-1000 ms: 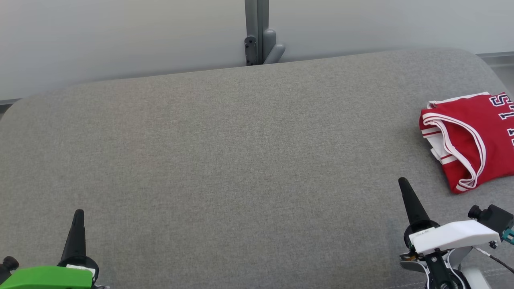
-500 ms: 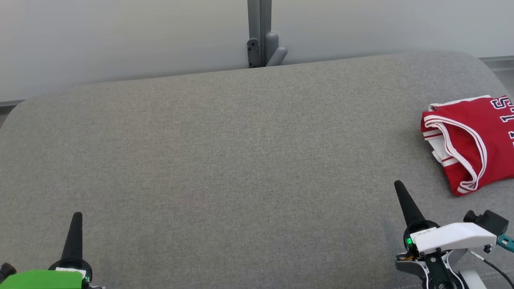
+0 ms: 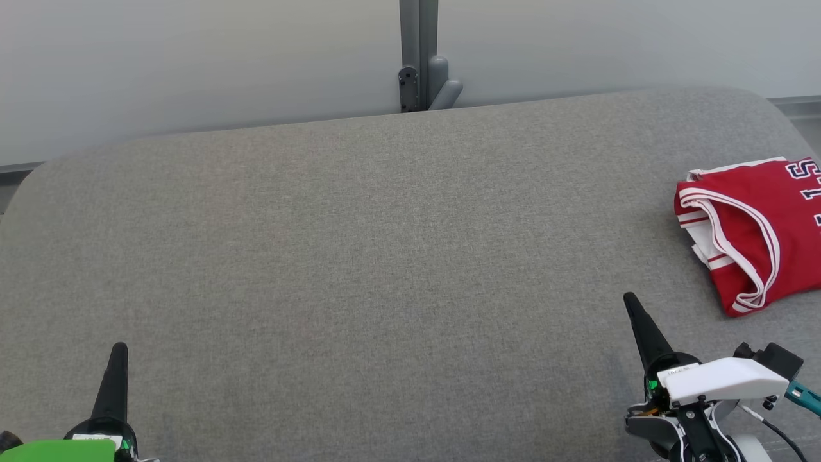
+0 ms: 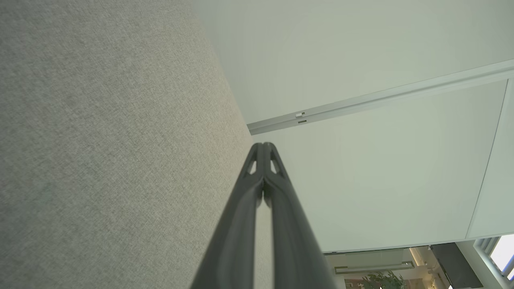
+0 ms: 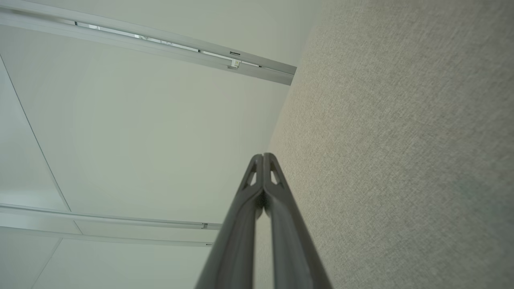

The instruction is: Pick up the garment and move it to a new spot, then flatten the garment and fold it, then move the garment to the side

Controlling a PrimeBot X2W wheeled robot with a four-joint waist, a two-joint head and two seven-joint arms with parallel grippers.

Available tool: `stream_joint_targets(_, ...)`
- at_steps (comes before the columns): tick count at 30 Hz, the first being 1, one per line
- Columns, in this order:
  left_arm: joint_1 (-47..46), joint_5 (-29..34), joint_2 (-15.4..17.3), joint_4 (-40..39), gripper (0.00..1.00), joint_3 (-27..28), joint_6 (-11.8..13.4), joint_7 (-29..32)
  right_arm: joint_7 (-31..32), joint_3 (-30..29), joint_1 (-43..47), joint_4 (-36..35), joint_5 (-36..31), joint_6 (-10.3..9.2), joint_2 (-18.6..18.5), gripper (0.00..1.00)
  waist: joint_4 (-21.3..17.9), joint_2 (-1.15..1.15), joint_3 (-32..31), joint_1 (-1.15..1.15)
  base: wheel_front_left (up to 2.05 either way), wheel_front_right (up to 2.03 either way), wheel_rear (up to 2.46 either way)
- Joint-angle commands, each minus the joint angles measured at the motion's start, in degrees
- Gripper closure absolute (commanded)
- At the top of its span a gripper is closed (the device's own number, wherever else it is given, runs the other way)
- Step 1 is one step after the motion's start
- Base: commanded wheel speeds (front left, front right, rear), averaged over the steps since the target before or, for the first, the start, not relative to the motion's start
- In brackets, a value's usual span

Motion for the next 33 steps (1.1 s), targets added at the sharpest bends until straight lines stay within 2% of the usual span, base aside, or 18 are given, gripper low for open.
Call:
stream_joint_targets(1, 0.4, -0.9, -0.1, -0.2, 1.00, 0.6, -0.4, 0.3, 0.3, 0.1, -0.6, 0.0, 1.1, 0.03, 0.0, 1.00, 0.0, 0.00, 0.0, 0.00, 0.00, 0.00, 0.00)
stream_joint_targets(33, 0.5, -13.0, -3.1, 1.4, 1.00, 5.0, -2.7, 4.5, 1.5, 0.6, -0.6, 2.2, 13.7, 0.02, 1.2, 1.00, 1.0, 0.00, -1.3, 0.00, 0.00, 0.00, 0.00)
